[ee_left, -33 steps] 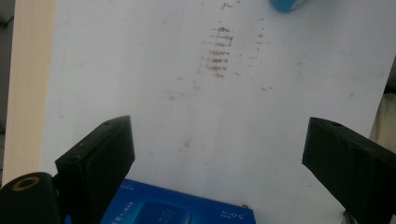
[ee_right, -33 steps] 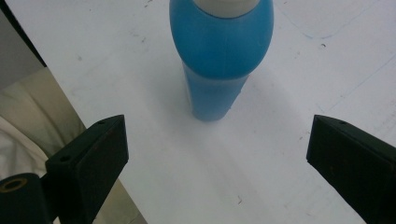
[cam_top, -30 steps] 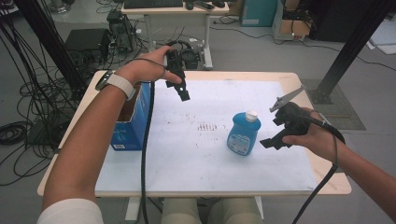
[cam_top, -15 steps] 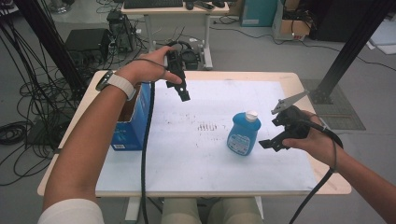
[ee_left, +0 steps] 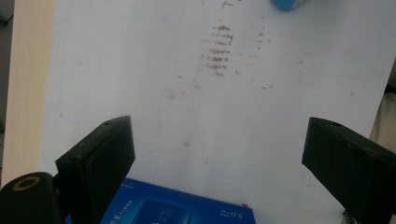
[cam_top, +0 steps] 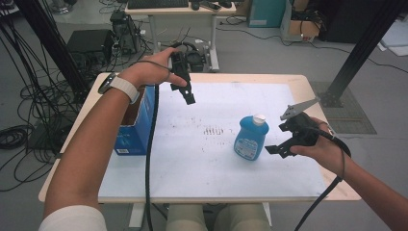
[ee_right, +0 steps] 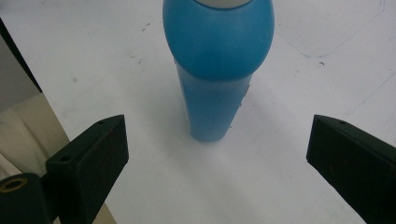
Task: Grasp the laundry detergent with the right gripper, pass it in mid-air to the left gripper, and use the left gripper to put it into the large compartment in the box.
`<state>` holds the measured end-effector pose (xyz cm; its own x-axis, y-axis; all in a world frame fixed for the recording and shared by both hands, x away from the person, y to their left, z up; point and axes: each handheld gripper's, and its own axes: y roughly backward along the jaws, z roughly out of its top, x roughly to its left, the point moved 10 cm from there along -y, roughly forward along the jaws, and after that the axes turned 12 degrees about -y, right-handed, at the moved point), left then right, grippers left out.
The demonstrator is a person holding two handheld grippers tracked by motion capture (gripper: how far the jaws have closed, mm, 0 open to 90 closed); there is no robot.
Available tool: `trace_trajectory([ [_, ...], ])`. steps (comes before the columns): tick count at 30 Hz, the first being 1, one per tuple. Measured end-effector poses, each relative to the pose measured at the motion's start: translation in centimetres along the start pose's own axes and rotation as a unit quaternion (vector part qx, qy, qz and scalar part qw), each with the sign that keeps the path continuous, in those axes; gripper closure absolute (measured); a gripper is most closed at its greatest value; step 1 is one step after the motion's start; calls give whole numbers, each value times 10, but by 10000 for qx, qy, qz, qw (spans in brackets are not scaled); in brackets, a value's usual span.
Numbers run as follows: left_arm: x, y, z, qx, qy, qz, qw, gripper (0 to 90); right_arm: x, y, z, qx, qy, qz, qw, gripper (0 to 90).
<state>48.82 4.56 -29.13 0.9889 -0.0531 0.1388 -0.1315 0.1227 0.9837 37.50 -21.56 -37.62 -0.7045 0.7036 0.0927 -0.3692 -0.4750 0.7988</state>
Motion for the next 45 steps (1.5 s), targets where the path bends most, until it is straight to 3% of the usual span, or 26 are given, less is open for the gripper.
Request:
trace_trajectory([
  [1,0,0,0,-1,-5,-5,10000,97,0,0,0,-37,-2,-8,10000,55],
  [2,0,0,0,-4,-9,-7,10000,97,5,-1,1,-93,-272,26,9996,56],
  [24,-1,0,0,-9,9,3,10000,97,5,-5,-1,-507,-391,101,9979,57],
  [45,0,-1,1,7,-1,21,10000,97,6,-9,-6,-911,-641,213,9936,61],
])
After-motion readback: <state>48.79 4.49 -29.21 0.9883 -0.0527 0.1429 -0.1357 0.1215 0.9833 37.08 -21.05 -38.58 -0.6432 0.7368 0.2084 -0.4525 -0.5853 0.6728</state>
